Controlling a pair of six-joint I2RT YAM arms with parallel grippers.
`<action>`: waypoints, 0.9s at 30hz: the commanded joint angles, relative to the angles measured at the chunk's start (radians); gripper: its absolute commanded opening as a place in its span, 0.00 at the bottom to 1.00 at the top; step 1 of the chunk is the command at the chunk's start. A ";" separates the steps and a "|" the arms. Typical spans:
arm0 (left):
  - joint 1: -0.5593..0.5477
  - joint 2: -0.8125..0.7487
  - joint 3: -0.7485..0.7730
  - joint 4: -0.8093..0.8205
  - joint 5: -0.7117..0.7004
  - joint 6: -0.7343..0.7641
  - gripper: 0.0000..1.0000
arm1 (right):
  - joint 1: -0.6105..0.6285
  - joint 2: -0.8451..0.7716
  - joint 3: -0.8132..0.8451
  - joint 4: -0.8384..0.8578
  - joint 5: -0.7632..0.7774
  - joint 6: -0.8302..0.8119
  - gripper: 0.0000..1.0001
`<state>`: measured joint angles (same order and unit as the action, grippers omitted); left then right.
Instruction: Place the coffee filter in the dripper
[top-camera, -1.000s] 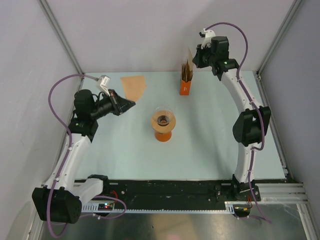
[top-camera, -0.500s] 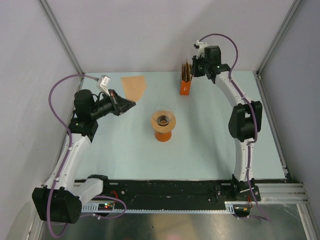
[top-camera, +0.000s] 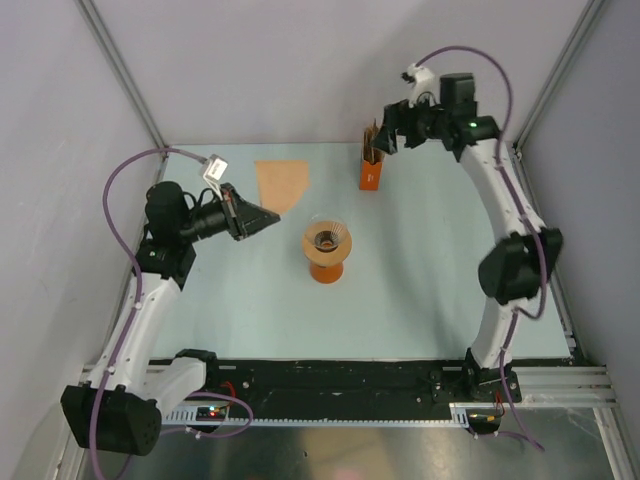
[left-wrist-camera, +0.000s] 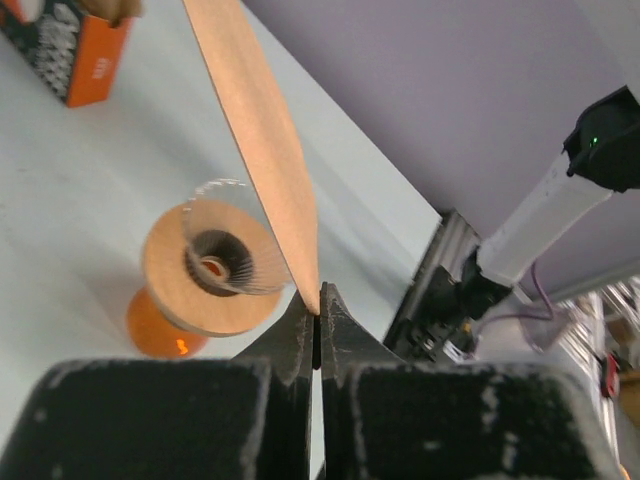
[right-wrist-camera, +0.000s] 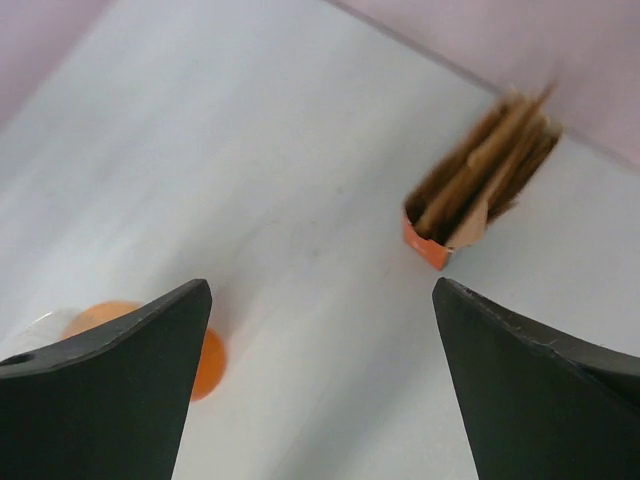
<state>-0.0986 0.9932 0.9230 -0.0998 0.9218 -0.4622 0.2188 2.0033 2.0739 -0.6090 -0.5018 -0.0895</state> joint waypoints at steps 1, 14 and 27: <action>-0.045 -0.041 0.048 0.013 0.177 -0.018 0.00 | -0.019 -0.299 -0.071 -0.065 -0.271 -0.117 0.99; -0.141 -0.020 0.078 0.050 0.365 -0.247 0.00 | 0.180 -0.734 -0.509 -0.131 0.042 -0.606 0.94; -0.193 -0.096 0.085 0.075 0.323 -0.250 0.00 | 0.007 -0.818 -0.395 -0.217 -0.383 -0.353 0.88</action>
<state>-0.2687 0.9146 0.9752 -0.0574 1.2385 -0.6743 0.2020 1.2045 1.5421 -0.7578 -0.8486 -0.3668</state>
